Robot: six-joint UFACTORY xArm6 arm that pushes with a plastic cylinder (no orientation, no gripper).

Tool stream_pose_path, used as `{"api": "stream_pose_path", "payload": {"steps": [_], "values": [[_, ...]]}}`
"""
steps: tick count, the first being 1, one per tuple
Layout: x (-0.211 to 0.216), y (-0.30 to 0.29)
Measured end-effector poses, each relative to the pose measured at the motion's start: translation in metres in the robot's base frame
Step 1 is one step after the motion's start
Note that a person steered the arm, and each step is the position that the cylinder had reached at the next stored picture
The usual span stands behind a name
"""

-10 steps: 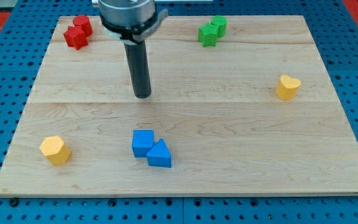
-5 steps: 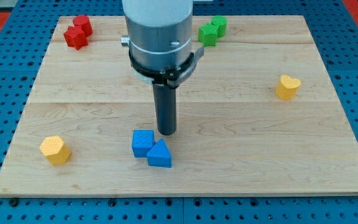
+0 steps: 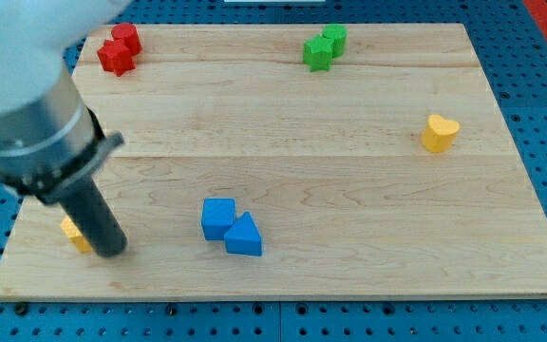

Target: Place yellow hexagon above yellow heart

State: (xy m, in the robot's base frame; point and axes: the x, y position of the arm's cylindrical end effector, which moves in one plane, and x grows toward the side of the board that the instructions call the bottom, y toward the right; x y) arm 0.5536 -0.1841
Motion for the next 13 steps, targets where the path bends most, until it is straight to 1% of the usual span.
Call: {"api": "stream_pose_path", "payload": {"steps": [1, 2, 3, 4, 5, 6, 7, 8, 9, 10, 11, 12, 13], "values": [[-0.018, 0.009], [0.021, -0.025], [-0.005, -0.075], [-0.077, -0.022], [-0.091, 0.040], [-0.070, -0.041], [-0.030, -0.028], [-0.039, 0.061], [-0.076, 0.159], [-0.113, 0.188], [-0.072, 0.158], [-0.083, 0.110], [-0.125, 0.156]]}}
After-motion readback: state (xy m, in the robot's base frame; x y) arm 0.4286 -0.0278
